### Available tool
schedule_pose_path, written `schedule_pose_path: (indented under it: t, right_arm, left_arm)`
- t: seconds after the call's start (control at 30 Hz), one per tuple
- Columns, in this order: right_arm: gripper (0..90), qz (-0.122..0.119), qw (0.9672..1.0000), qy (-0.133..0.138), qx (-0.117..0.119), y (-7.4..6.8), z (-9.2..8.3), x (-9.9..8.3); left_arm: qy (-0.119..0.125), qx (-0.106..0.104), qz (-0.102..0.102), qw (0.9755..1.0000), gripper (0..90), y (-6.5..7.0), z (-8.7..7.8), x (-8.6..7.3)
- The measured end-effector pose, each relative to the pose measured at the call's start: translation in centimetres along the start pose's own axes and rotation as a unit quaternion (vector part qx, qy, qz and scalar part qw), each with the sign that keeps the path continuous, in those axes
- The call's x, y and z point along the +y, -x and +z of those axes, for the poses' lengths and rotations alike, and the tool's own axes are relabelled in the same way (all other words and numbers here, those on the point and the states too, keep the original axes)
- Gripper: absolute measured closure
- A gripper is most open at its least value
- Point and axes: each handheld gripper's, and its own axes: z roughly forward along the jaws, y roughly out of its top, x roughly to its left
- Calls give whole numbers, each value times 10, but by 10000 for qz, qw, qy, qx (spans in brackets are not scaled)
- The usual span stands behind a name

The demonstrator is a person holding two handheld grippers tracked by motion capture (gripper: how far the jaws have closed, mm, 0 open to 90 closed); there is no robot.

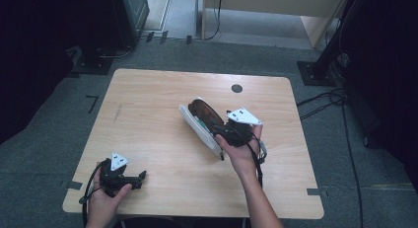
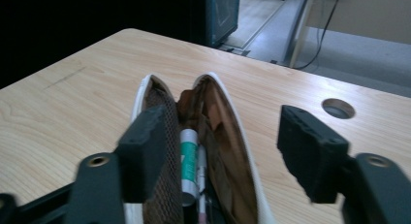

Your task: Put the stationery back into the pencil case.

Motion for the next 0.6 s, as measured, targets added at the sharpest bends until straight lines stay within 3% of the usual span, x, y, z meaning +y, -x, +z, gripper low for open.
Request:
schedule_pose_path:
  t: [0.03,0.23,0.3,0.4,0.6]
  right_arm:
    - [230,73,10000,-46,-40,4,-6,0]
    - [101,220,9996,-156,-69,16,-18,-5]
    - [17,310,9992,-218,-103,22,-22,-8]
    - [0,353,9989,-301,-77,30,-29,-16]
    - [0,342,9981,-421,-280,46,-41,-36]
  left_arm:
    - [4,2,-7,10000,0,0,0,0]
    - [6,4,-5,10000,0,0,0,0]
    - [7,2,-5,10000,0,0,0,0]
    - [8,8,-6,10000,0,0,0,0]
    - [11,5,-15,10000,0,0,0,0]
